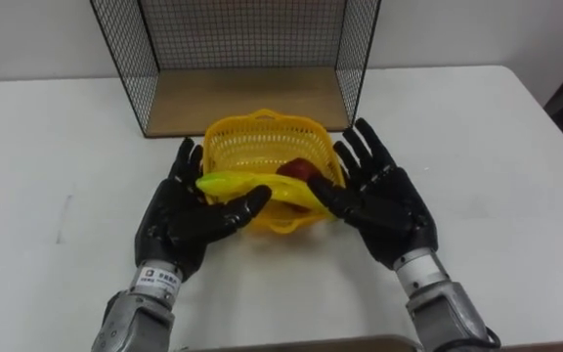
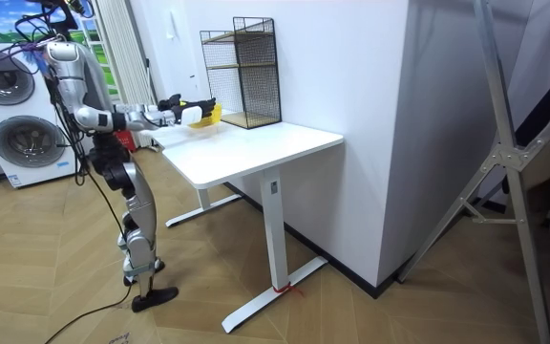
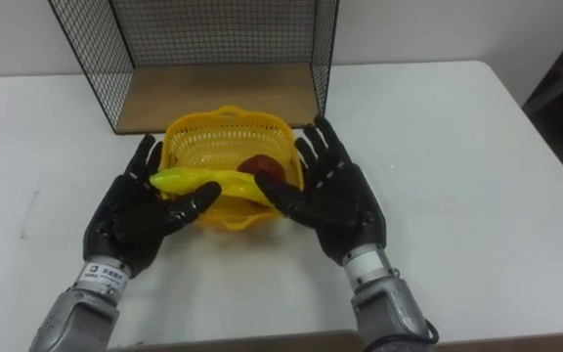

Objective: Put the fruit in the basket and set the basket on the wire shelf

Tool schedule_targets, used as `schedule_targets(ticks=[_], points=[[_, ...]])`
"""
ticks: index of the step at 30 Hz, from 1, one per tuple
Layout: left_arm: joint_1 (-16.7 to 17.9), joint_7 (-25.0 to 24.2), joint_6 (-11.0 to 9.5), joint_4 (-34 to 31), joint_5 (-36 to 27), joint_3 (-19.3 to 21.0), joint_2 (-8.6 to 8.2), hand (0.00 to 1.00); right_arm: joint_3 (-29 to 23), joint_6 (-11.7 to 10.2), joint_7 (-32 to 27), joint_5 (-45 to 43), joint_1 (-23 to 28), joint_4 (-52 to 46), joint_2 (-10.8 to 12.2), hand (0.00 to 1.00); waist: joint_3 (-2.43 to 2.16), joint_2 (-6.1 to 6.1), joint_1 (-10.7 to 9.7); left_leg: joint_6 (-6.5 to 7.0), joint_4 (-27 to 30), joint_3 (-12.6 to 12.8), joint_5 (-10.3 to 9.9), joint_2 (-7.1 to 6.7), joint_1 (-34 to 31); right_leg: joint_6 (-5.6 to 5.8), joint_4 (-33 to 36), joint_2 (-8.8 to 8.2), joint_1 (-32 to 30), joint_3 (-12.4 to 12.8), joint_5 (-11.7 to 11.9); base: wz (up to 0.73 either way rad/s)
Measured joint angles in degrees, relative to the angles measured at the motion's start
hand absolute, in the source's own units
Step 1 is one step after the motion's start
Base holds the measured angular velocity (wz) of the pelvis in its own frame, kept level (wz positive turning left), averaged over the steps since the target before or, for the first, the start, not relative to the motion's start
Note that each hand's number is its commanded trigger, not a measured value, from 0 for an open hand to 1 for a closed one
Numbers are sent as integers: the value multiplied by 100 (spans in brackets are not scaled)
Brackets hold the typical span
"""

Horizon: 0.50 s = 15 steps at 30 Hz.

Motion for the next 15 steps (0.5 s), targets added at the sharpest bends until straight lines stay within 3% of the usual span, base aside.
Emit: schedule_targets(ticks=[8,15], points=[[-5,0,-145,-411,-3,18,0,0,0,-163,2,153,-22,-288,6,0,-8,12,-6,0,-9,4,0,0,32,0,-12,-3,28,5,0,0],[-36,0,-207,-426,1,49,-11,0,7,-172,2,149,-18,-288,8,0,-8,13,-8,0,-16,58,0,11,72,-7,-9,12,41,63,8,-4]])
